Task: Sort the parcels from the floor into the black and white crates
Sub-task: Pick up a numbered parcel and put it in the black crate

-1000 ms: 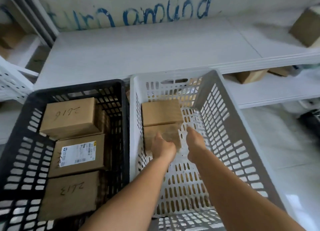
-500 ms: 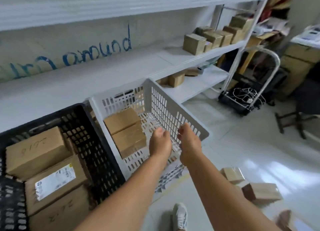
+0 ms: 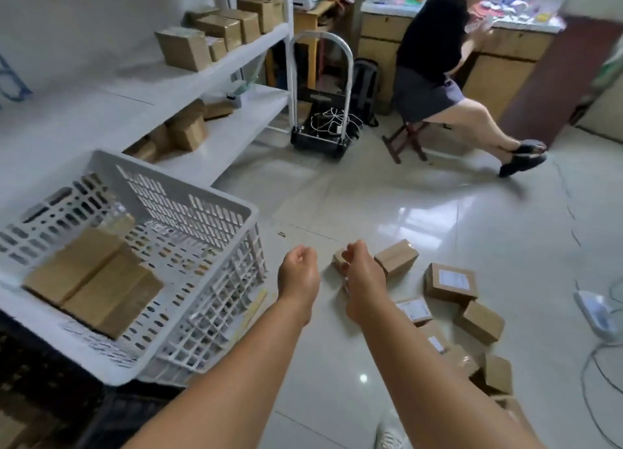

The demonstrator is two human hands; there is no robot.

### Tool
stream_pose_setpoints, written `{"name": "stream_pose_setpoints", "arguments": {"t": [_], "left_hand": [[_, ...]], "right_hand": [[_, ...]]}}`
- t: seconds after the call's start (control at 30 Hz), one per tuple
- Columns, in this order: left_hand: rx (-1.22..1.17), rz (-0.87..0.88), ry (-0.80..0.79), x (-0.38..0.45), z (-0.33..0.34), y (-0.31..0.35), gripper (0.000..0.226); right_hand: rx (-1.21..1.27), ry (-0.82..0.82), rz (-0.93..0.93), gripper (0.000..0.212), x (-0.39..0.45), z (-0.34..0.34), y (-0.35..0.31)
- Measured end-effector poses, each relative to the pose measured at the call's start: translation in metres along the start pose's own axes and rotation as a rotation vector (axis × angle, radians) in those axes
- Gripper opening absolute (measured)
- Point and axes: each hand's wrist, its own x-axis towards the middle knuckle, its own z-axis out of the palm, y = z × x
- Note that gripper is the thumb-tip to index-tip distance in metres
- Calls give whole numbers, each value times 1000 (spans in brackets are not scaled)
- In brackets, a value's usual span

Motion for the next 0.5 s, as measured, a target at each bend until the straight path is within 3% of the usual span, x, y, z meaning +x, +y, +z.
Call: {"name": "stream_pose_setpoints", "arguments": {"t": [0.07,0.23,0.37,0.5], "left_hand": [[45,-24,-33,-3,24,-6,9],[165,-73,-166,-10,108,-22,14],[223,-145,-252,-13,176,-36,34],[262,-168,-320,-11,241,-51,17]], "right_hand": [[28,38,31,31,11,-27,3],[104,155,55,34,50,-112,7],[194,220,111,29,78,-178,3],[247,292,195,32,115,-239,7]]}}
